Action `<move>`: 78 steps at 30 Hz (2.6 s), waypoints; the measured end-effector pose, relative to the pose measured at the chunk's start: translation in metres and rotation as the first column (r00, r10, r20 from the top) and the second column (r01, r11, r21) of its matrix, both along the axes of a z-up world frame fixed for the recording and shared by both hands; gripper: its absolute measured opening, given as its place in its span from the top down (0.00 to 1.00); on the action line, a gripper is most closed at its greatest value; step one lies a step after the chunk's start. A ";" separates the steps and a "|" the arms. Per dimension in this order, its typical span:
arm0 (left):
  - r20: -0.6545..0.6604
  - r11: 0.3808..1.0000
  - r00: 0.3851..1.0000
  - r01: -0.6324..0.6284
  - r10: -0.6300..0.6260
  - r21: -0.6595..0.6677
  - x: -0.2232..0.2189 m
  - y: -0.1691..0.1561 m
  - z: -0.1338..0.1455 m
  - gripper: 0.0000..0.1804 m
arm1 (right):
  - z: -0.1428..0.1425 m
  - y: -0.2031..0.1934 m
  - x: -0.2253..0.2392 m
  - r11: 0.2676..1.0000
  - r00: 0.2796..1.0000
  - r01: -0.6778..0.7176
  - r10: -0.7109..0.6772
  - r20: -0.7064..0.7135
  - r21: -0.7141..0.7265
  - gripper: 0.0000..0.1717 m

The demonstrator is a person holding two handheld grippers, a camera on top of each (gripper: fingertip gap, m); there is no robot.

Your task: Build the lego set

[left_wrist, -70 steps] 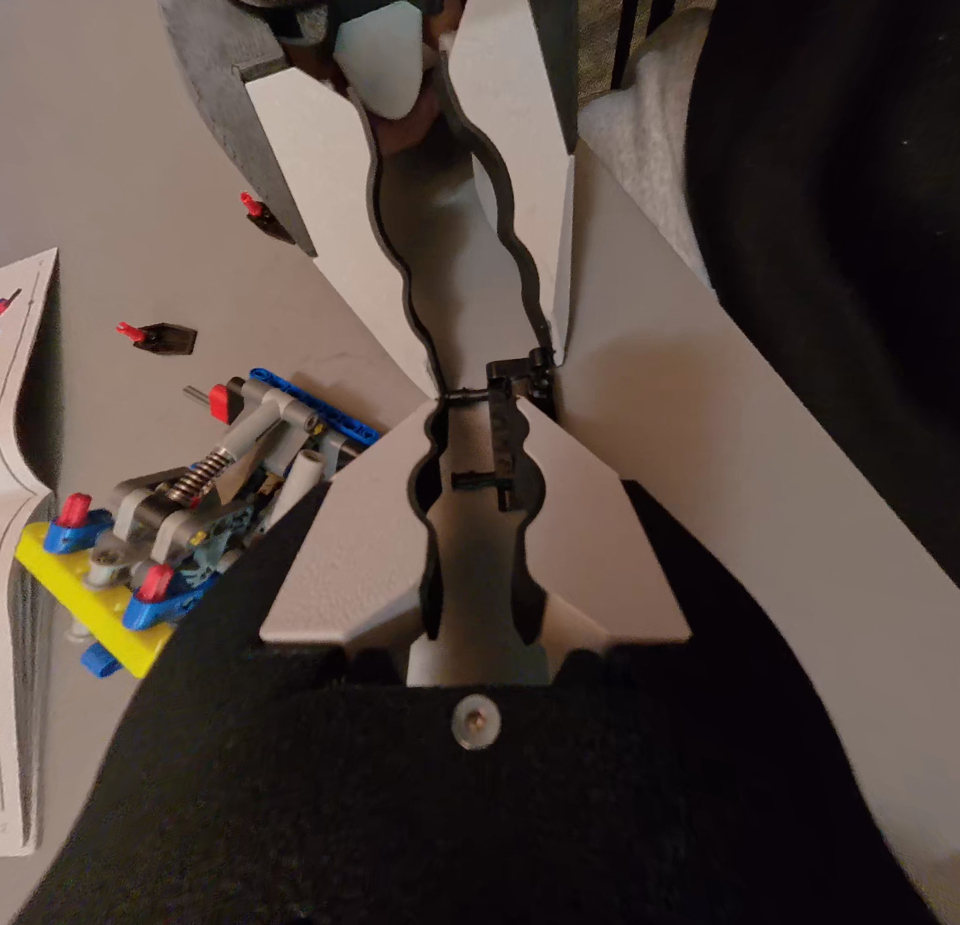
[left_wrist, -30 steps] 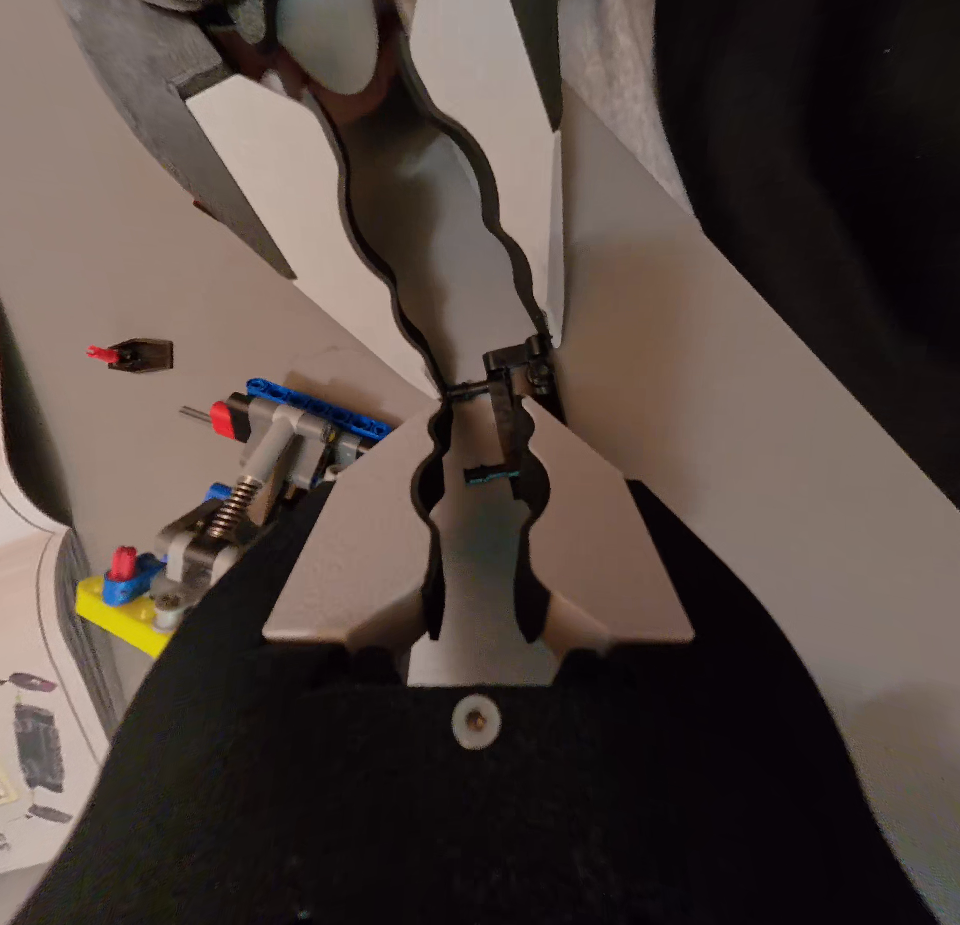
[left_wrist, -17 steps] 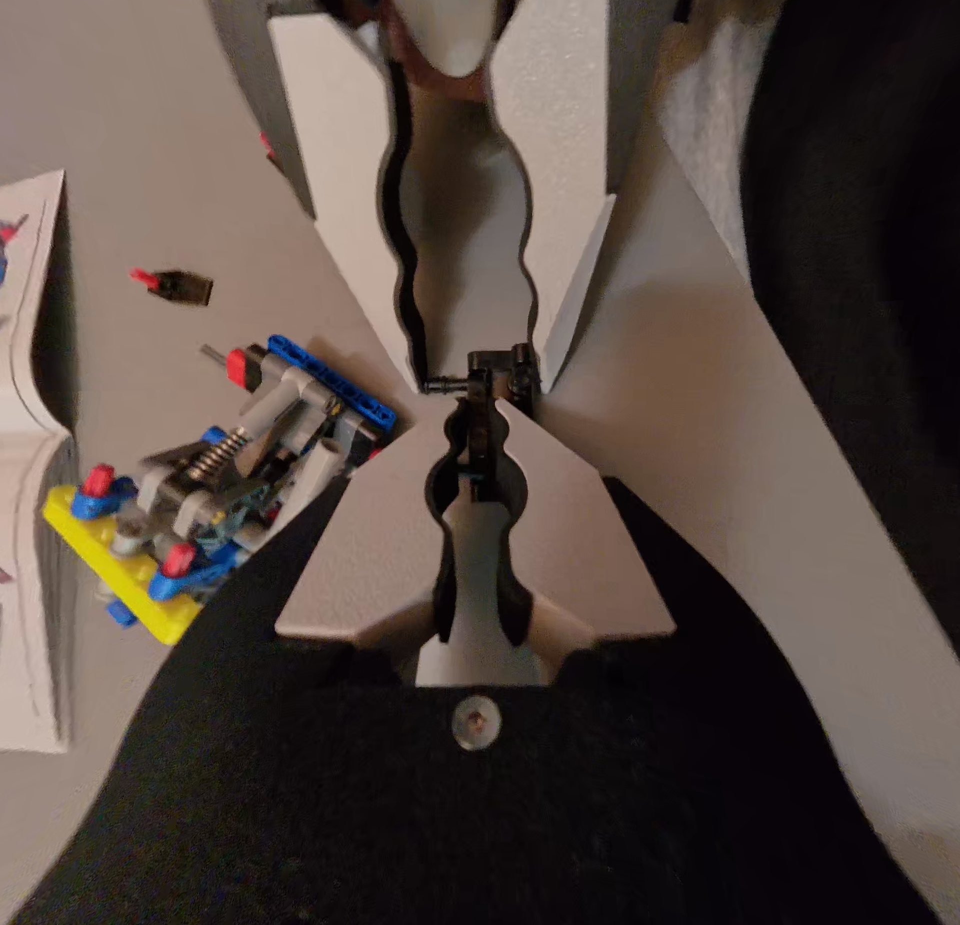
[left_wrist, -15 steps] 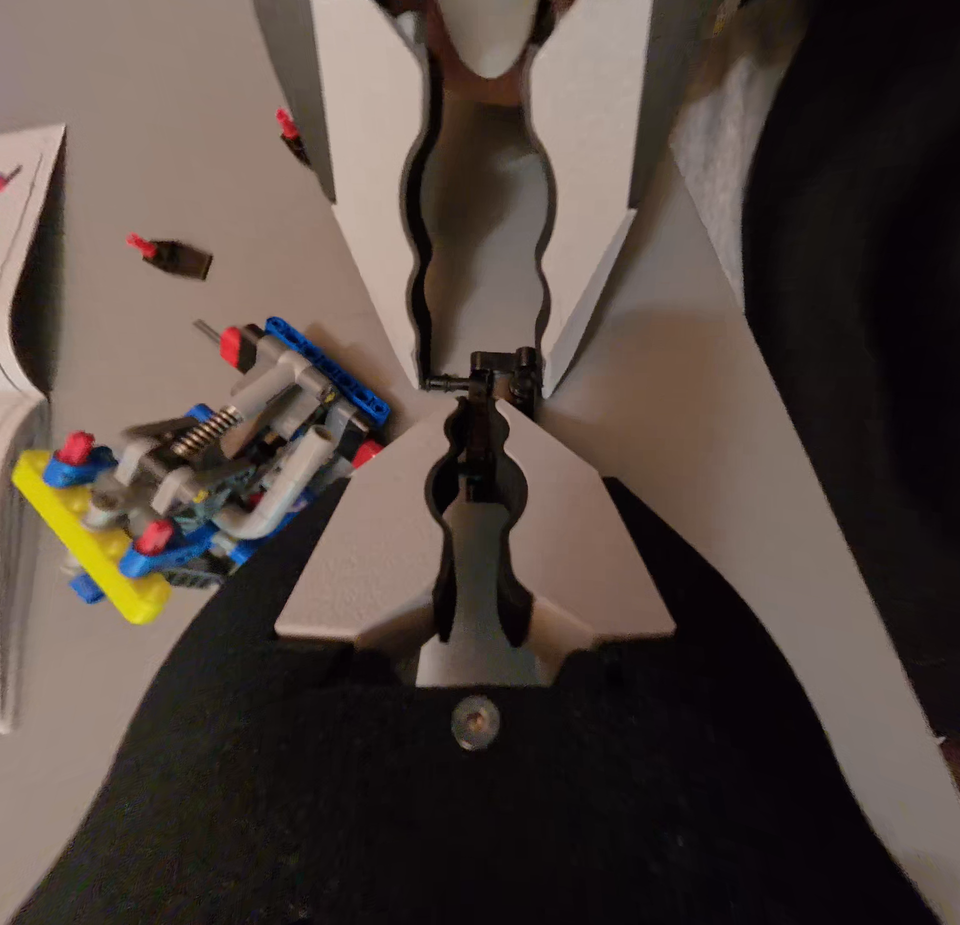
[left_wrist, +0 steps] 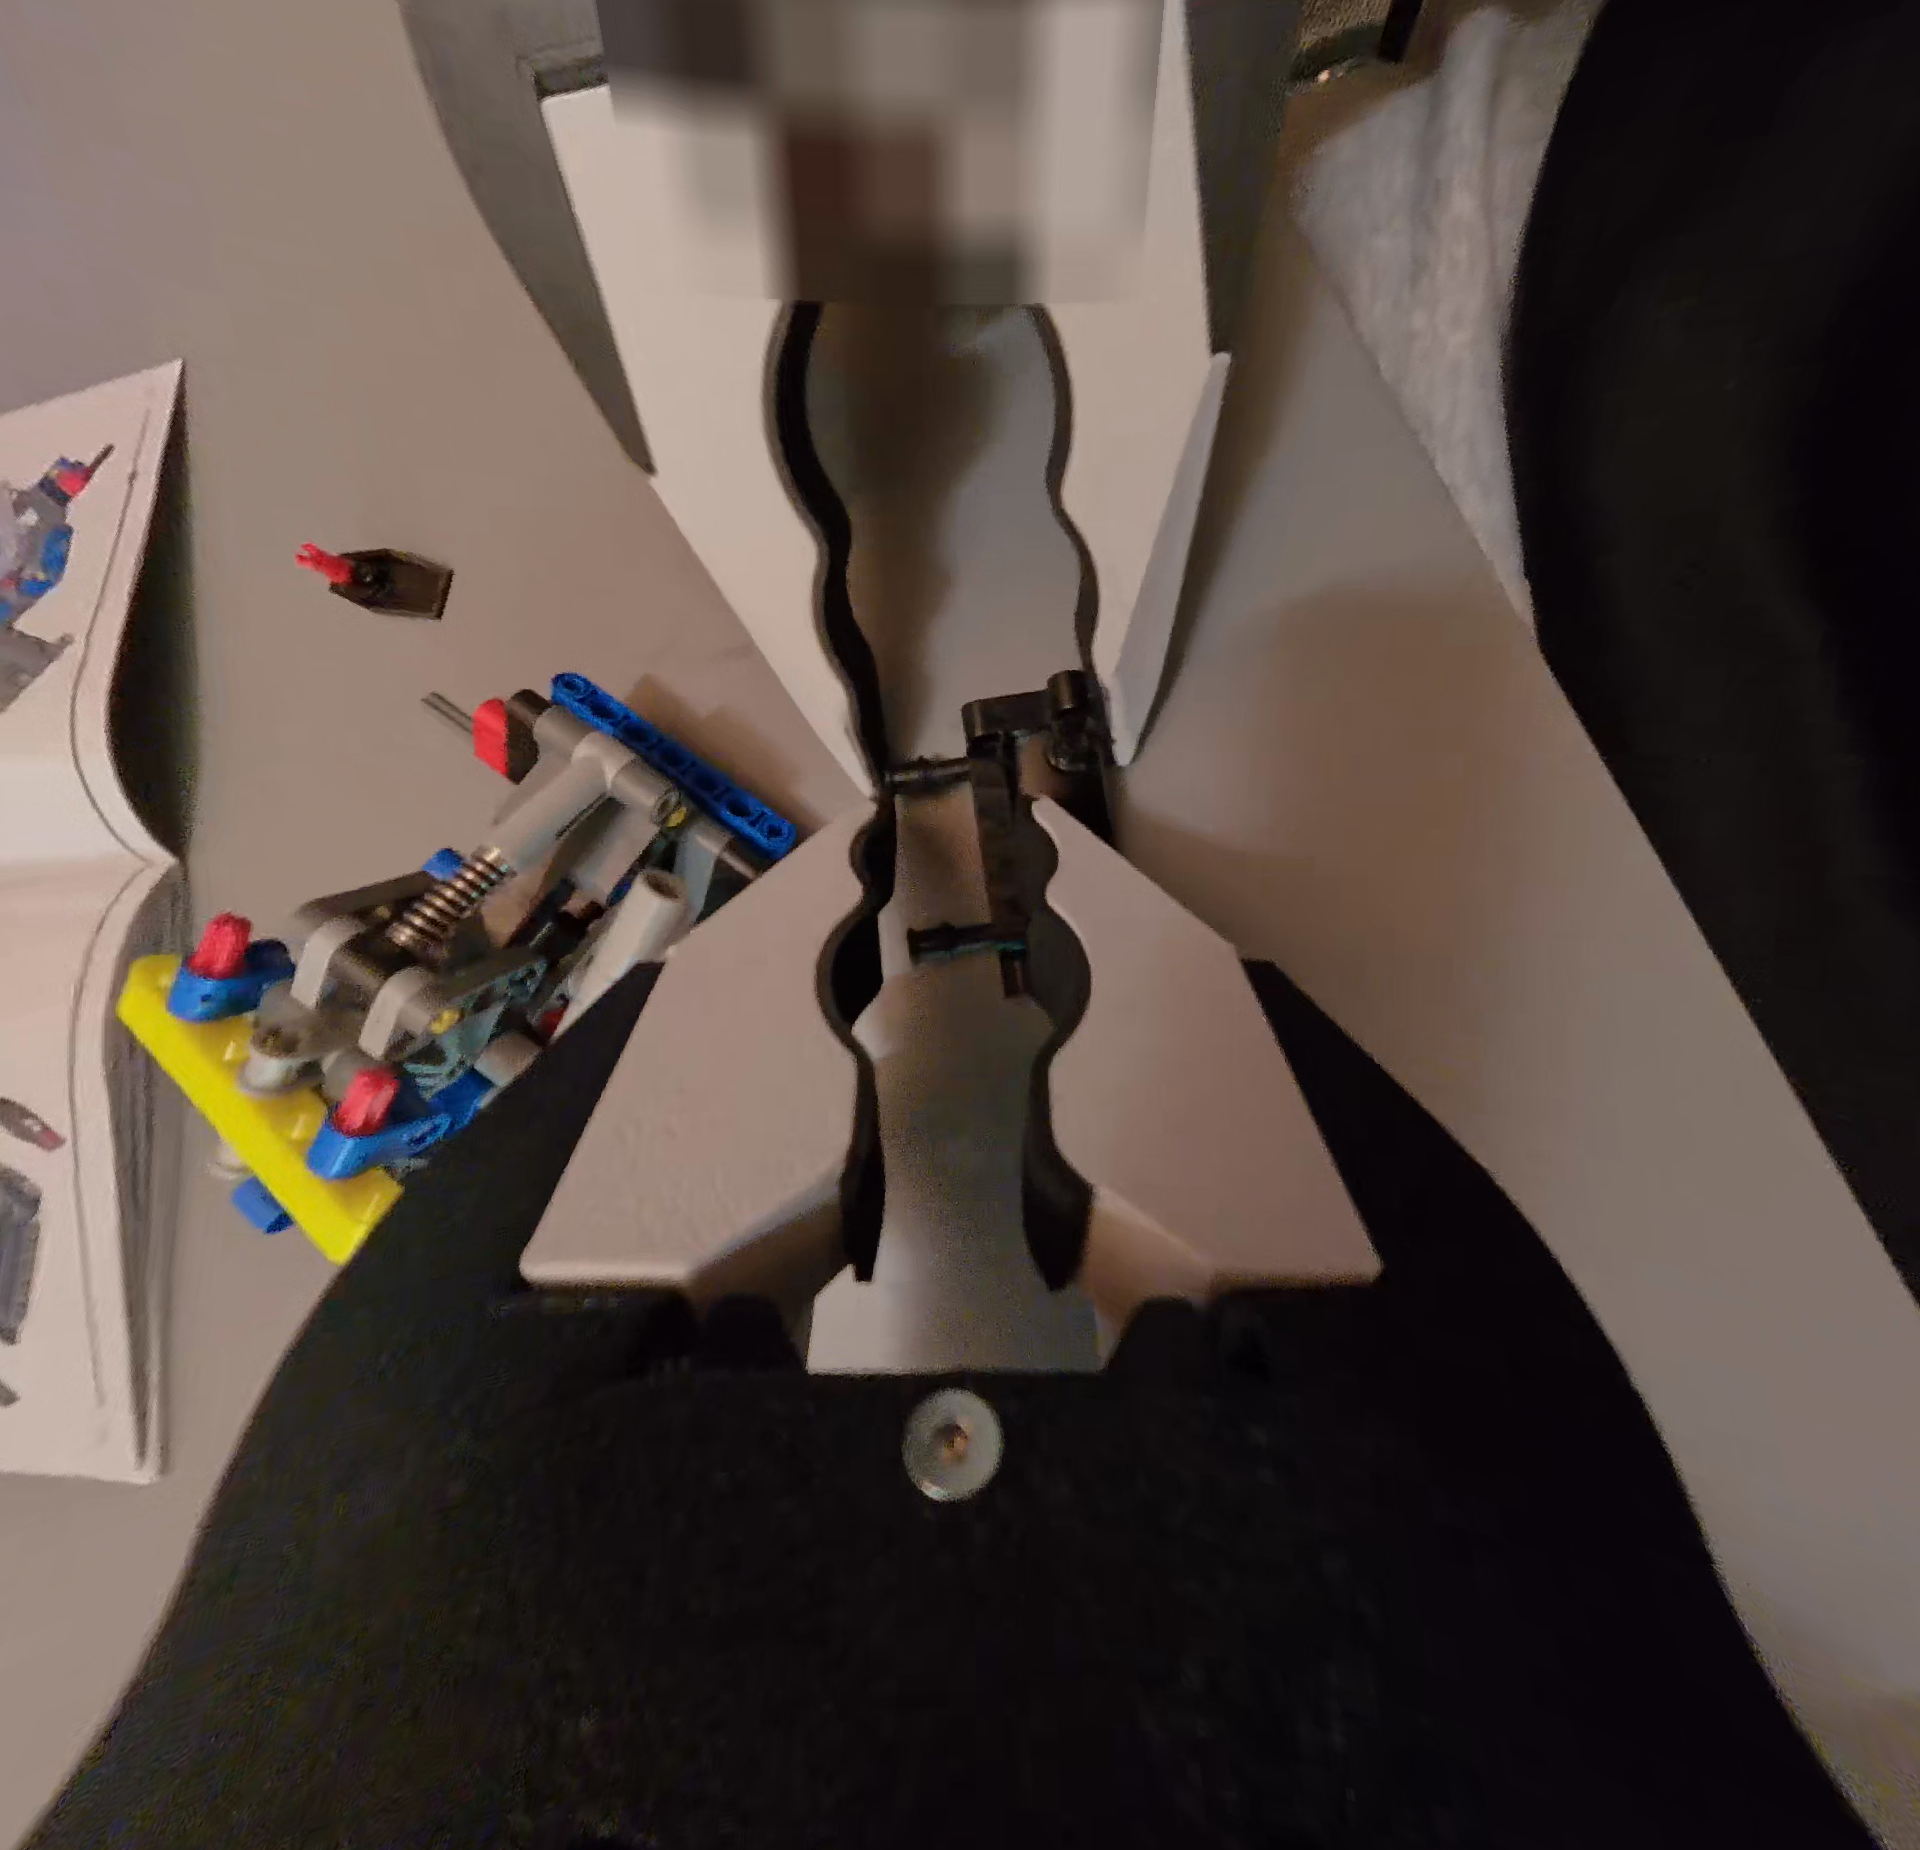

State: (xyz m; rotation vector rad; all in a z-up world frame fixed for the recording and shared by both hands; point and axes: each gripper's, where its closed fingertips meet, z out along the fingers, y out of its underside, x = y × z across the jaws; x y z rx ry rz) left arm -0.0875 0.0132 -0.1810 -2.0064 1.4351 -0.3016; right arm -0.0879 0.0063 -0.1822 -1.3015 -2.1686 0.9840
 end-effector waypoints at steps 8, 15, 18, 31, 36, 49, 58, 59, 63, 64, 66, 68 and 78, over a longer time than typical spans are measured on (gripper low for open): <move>0.073 1.000 0.997 0.014 -0.012 -0.022 0.003 0.002 0.000 0.89 | 0.000 0.001 0.000 1.000 1.000 0.005 -0.005 -0.003 0.005 0.77; 0.074 1.000 0.997 -0.002 0.004 -0.020 0.002 0.005 0.000 0.89 | 0.000 0.004 0.000 0.999 0.999 0.035 -0.035 -0.006 0.008 0.77; 0.065 1.000 0.998 -0.004 0.006 -0.025 0.003 0.006 0.000 0.89 | 0.000 0.005 0.000 0.999 0.999 0.045 -0.045 -0.006 0.009 0.77; 0.021 0.999 0.999 -0.033 0.032 0.039 0.010 0.006 -0.001 0.95 | 0.000 0.009 0.006 0.998 0.998 0.055 -0.055 0.001 -0.003 0.77; 0.026 0.996 0.996 -0.081 0.080 0.032 0.009 0.010 0.001 0.87 | 0.000 0.007 0.008 1.000 1.000 -0.006 0.006 0.002 -0.007 0.77; 0.147 0.997 0.987 -0.071 0.067 0.021 0.014 0.008 0.000 0.89 | 0.000 0.004 0.012 0.997 0.997 -0.078 0.078 -0.004 0.014 0.77; 0.101 0.998 0.994 -0.041 0.036 0.051 0.014 0.008 0.000 0.90 | 0.000 0.003 0.010 0.994 0.996 -0.081 0.083 -0.031 0.073 0.77; 0.090 0.998 0.995 -0.034 0.029 0.052 0.014 0.008 0.000 0.90 | 0.000 0.003 0.010 0.994 0.996 -0.080 0.083 -0.033 0.076 0.77; 0.037 0.999 0.999 0.006 -0.008 0.048 0.013 0.008 0.000 0.90 | 0.000 0.003 0.009 0.994 0.996 -0.072 0.075 -0.037 0.085 0.77; 0.025 0.999 1.000 0.014 -0.015 0.045 0.013 0.008 0.000 0.90 | 0.000 0.003 0.009 0.993 0.996 -0.070 0.074 -0.041 0.091 0.77; 0.014 0.999 1.000 0.025 -0.026 0.042 0.013 0.008 0.000 0.90 | 0.000 0.002 0.008 0.993 0.997 -0.057 0.061 -0.044 0.099 0.78; 0.015 0.999 1.000 0.021 -0.022 0.029 0.013 0.008 0.000 0.90 | 0.000 0.002 0.008 0.993 0.997 -0.051 0.056 -0.047 0.106 0.77; 0.133 0.996 0.987 -0.081 0.087 -0.049 0.012 0.012 -0.001 0.89 | 0.001 0.008 0.007 1.000 1.000 0.003 -0.003 -0.006 0.004 0.76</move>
